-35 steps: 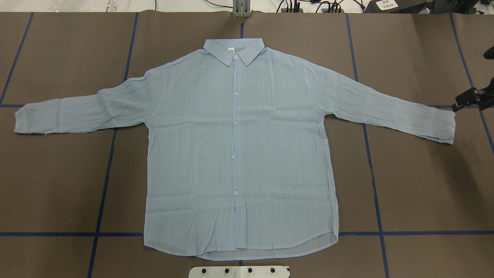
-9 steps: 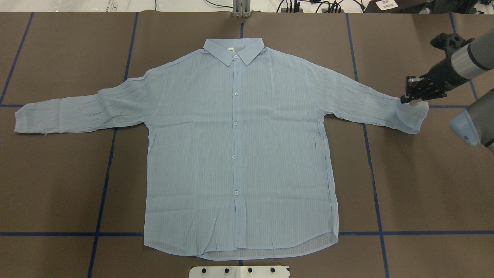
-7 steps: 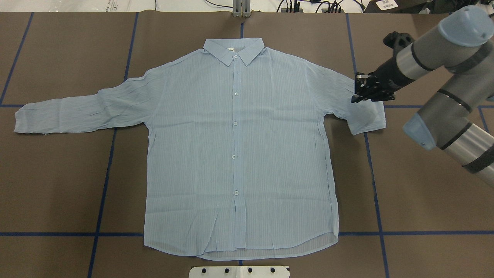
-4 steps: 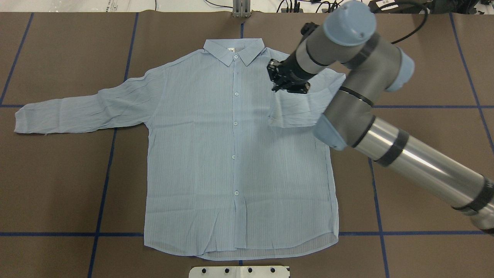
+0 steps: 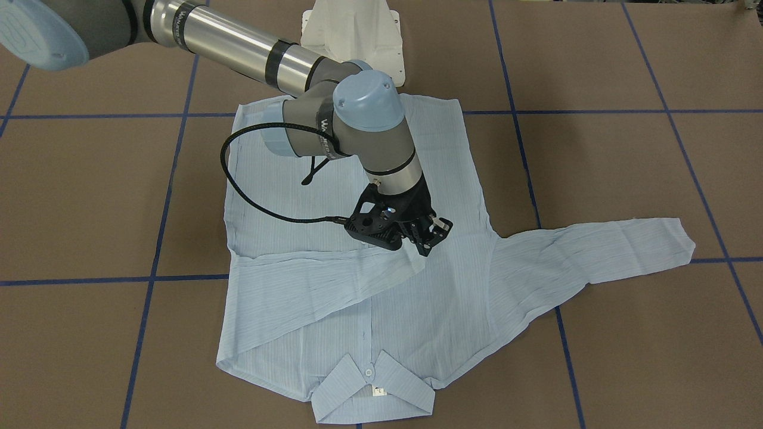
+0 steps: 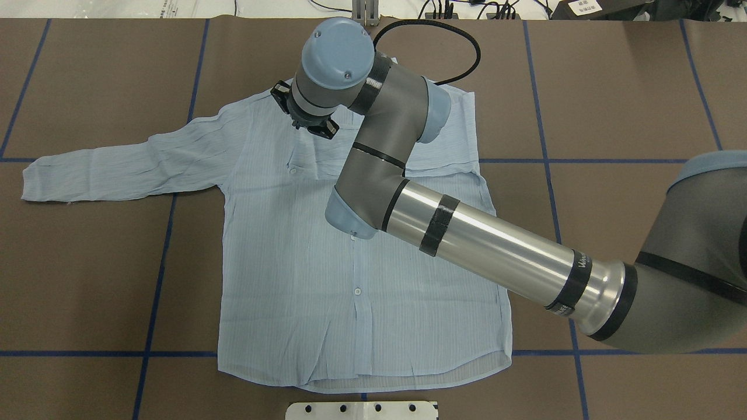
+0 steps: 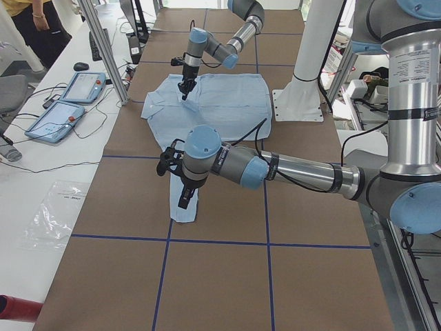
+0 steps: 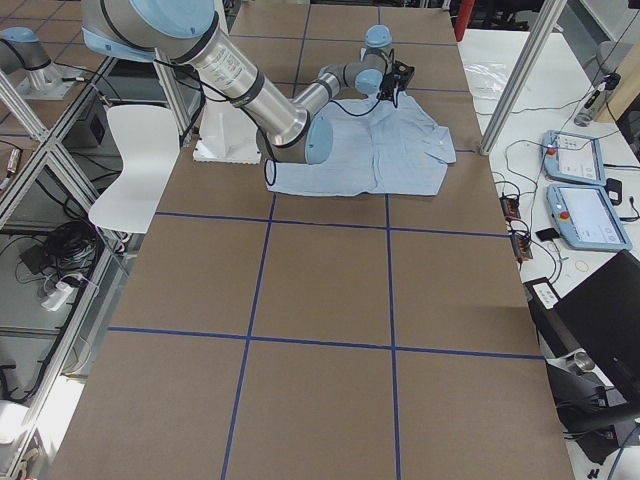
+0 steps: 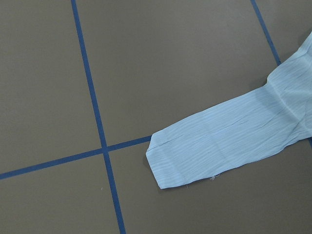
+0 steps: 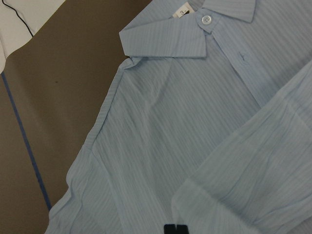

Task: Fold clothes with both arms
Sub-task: 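Carry the grasped sleeve across the shirt toward the collar with the right gripper, then release the sleeve near the collar and lift the right gripper away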

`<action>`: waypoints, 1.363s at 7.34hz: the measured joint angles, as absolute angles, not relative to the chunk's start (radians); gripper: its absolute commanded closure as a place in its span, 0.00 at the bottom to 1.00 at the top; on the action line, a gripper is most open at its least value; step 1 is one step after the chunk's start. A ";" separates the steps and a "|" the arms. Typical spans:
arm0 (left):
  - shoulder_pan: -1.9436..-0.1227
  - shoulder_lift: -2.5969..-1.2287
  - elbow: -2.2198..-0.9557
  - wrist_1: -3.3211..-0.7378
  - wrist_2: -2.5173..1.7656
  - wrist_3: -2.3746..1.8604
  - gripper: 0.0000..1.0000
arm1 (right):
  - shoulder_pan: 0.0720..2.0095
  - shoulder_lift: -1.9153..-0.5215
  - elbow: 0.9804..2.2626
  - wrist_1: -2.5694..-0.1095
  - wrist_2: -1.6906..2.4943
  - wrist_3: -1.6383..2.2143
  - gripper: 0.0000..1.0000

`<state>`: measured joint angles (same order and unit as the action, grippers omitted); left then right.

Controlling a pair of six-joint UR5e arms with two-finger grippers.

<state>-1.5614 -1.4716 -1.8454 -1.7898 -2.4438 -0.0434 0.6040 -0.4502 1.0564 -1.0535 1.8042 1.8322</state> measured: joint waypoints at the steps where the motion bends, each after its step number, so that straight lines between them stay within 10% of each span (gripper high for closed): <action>1: -1.560 -1.474 -1.845 -1.789 -2.443 -0.044 0.00 | 0.591 -0.436 1.035 -1.040 1.777 1.843 0.00; 10: -1.265 -1.700 -1.237 -2.313 -2.361 -0.458 0.13 | 0.603 -0.574 1.208 -1.089 1.742 1.855 0.00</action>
<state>-1.2651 -1.6996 -1.2373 -2.3134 -2.3609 -0.4582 0.6026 -0.5737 1.2078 -1.0886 1.7420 1.8552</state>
